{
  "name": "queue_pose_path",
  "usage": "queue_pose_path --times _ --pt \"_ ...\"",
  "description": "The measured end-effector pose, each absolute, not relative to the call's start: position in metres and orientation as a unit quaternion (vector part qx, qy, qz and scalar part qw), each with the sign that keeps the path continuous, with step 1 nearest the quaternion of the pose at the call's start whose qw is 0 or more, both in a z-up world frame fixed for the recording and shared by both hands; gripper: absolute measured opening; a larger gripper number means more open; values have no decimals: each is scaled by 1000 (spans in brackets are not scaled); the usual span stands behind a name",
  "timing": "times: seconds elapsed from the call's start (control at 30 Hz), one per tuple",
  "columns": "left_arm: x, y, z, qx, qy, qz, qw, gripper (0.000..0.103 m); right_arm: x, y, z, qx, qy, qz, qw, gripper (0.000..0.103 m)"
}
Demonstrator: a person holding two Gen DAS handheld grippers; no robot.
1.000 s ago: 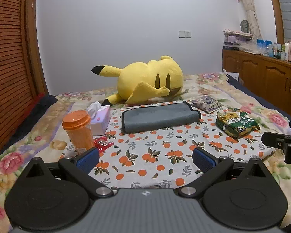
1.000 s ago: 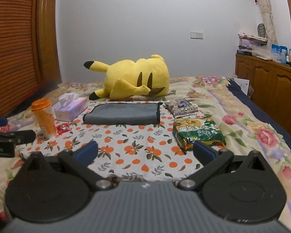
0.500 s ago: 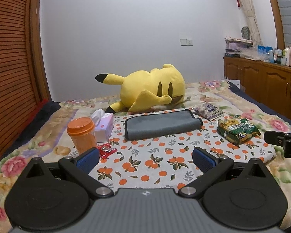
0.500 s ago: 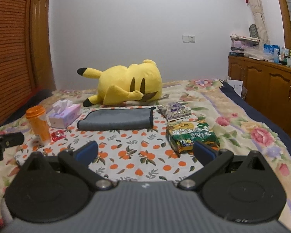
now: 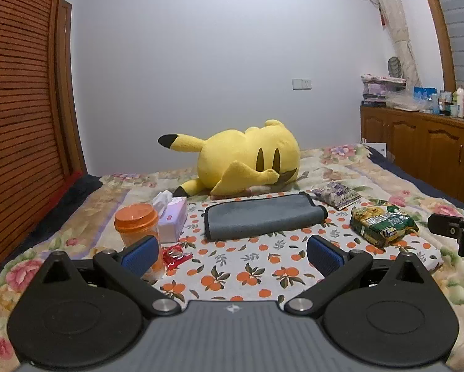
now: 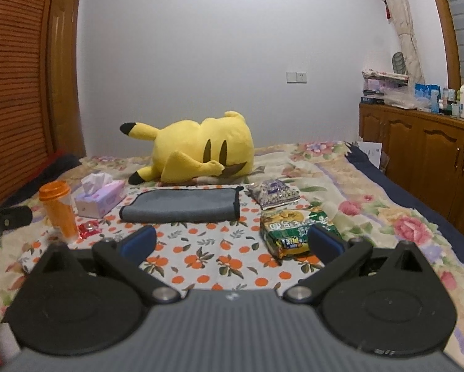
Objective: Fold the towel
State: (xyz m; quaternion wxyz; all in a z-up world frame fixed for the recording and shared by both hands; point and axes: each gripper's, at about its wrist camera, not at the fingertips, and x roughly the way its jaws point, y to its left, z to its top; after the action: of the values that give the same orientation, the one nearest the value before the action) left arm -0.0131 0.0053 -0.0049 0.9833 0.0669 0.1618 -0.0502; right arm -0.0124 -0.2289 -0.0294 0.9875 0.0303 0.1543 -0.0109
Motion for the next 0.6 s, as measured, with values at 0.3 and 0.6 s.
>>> queue_pose_path --times 0.3,0.6 --pt "-14 6 -5 66 161 -49 983 103 -13 -229 -29 29 149 -13 988 103" --pt "-14 7 -6 67 163 -49 983 103 -13 -230 -28 29 149 -13 988 103"
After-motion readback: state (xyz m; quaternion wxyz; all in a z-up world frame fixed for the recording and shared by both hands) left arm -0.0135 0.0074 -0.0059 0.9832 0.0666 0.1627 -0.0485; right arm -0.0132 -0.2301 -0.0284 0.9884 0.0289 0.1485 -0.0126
